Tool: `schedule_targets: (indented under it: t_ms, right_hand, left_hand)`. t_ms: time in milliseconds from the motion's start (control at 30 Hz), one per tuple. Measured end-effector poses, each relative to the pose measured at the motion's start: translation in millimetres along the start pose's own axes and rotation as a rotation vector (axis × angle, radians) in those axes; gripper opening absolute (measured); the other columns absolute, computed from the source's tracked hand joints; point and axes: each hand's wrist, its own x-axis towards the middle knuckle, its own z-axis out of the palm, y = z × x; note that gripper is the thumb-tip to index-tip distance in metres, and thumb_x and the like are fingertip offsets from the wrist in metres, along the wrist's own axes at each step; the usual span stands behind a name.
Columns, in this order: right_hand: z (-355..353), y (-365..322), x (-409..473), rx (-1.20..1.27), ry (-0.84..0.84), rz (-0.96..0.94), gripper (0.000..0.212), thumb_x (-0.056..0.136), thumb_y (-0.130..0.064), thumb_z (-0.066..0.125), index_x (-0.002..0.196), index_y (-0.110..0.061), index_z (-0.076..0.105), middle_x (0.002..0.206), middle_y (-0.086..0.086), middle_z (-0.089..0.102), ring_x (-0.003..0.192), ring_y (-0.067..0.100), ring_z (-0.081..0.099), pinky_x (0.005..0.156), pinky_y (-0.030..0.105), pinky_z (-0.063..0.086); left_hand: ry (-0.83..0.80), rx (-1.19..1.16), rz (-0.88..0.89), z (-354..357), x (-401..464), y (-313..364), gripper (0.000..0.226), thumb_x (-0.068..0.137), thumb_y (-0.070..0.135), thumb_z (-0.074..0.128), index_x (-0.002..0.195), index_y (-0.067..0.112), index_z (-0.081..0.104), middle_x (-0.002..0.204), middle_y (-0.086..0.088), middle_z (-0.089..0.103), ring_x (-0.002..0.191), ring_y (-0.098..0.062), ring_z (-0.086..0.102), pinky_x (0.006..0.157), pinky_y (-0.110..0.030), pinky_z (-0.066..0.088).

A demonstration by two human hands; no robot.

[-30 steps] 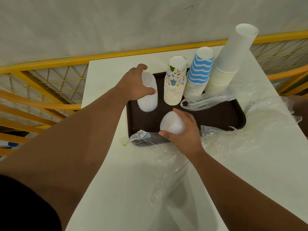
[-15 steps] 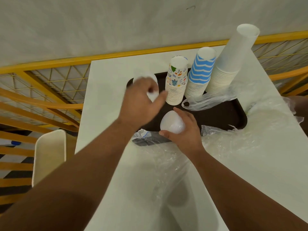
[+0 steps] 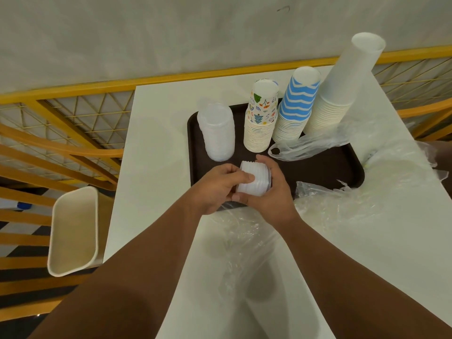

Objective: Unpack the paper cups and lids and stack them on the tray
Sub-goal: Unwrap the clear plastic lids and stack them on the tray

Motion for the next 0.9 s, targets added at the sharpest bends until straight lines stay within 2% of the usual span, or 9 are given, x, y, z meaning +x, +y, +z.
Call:
schedule_targets:
  t_ms: [67, 167, 267, 400, 500, 600, 700, 800, 900]
  right_hand:
    - [0.0, 0.7, 0.3, 0.054, -0.017, -0.005, 0.086, 0.062, -0.015, 0.092, 0.127, -0.035, 0.04, 0.128, -0.008, 0.046, 0.123, 0.016, 0.046, 0.101, 0.04, 0.05]
    - [-0.4, 2.9, 2.5, 0.119, -0.043, 0.02, 0.083, 0.061, -0.013, 0.092, 0.124, -0.033, 0.042, 0.124, -0.008, 0.048, 0.119, 0.019, 0.049, 0.092, 0.033, 0.055]
    - [-1.9, 4.2, 4.2, 0.19, -0.047, 0.029, 0.082, 0.056, -0.016, 0.094, 0.12, -0.035, 0.045, 0.119, -0.008, 0.05, 0.115, 0.02, 0.052, 0.084, 0.04, 0.059]
    - [-3.4, 1.7, 3.9, 0.216, -0.027, 0.023, 0.076, 0.061, -0.005, 0.089, 0.112, -0.039, 0.044, 0.112, -0.017, 0.048, 0.106, 0.013, 0.053, 0.076, 0.028, 0.059]
    - [-3.4, 0.6, 4.4, 0.188, -0.027, 0.022, 0.075, 0.063, -0.007, 0.089, 0.111, -0.041, 0.042, 0.112, -0.02, 0.046, 0.108, 0.014, 0.051, 0.08, 0.031, 0.059]
    - [-2.5, -0.8, 4.4, 0.166, -0.019, 0.022, 0.073, 0.063, -0.012, 0.089, 0.109, -0.044, 0.041, 0.112, -0.023, 0.044, 0.113, 0.015, 0.048, 0.092, 0.043, 0.055]
    - [-2.2, -0.8, 3.3, 0.17, -0.003, 0.018, 0.074, 0.063, -0.015, 0.09, 0.113, -0.042, 0.042, 0.114, -0.022, 0.045, 0.114, 0.016, 0.048, 0.096, 0.048, 0.053]
    - [-1.6, 1.0, 2.8, 0.159, 0.02, 0.016, 0.077, 0.066, -0.018, 0.089, 0.121, -0.037, 0.039, 0.113, -0.023, 0.043, 0.114, 0.016, 0.046, 0.098, 0.046, 0.051]
    - [0.3, 2.1, 2.6, 0.102, 0.045, -0.018, 0.072, 0.068, -0.022, 0.088, 0.116, -0.044, 0.038, 0.112, -0.027, 0.042, 0.11, 0.01, 0.047, 0.095, 0.035, 0.05]
  left_hand:
    - [-0.033, 0.005, -0.016, -1.8, 0.7, 1.7, 0.03, 0.085, 0.018, 0.073, 0.11, 0.007, 0.061, 0.117, -0.015, 0.065, 0.11, -0.03, 0.064, 0.094, -0.046, 0.055]
    - [-0.047, 0.044, -0.001, -3.4, 1.2, 4.5, 0.042, 0.084, 0.019, 0.073, 0.119, 0.0, 0.059, 0.116, -0.018, 0.066, 0.108, -0.031, 0.066, 0.094, -0.045, 0.054]
    - [-0.062, 0.016, 0.022, -6.1, 1.6, 5.0, 0.054, 0.078, 0.024, 0.076, 0.121, -0.003, 0.058, 0.119, -0.021, 0.065, 0.109, -0.033, 0.065, 0.093, -0.043, 0.055]
    - [-0.094, -0.02, 0.047, -9.8, 1.2, 5.4, 0.07, 0.068, 0.03, 0.077, 0.124, -0.006, 0.056, 0.121, -0.023, 0.064, 0.11, -0.034, 0.065, 0.091, -0.042, 0.055]
    - [-0.102, -0.009, 0.061, -11.3, 1.2, 5.9, 0.071, 0.069, 0.03, 0.077, 0.125, -0.006, 0.055, 0.122, -0.023, 0.063, 0.111, -0.034, 0.065, 0.091, -0.043, 0.055]
    - [-0.074, 0.008, 0.08, -12.9, 0.8, 6.7, 0.065, 0.072, 0.028, 0.077, 0.124, -0.005, 0.056, 0.121, -0.022, 0.064, 0.11, -0.034, 0.065, 0.09, -0.044, 0.056]
    - [-0.002, 0.106, 0.122, -18.0, -0.4, 8.1, 0.043, 0.082, 0.023, 0.075, 0.115, 0.0, 0.061, 0.112, -0.018, 0.067, 0.105, -0.034, 0.067, 0.087, -0.045, 0.057]
    - [0.06, 0.218, 0.177, -22.8, -5.1, 15.0, 0.022, 0.083, 0.022, 0.075, 0.094, 0.009, 0.062, 0.091, -0.01, 0.066, 0.095, -0.033, 0.067, 0.083, -0.044, 0.059]
    - [0.061, 0.268, 0.193, -22.2, -13.8, 25.0, 0.03, 0.074, 0.028, 0.082, 0.085, 0.015, 0.058, 0.089, -0.012, 0.065, 0.092, -0.033, 0.066, 0.082, -0.044, 0.058]
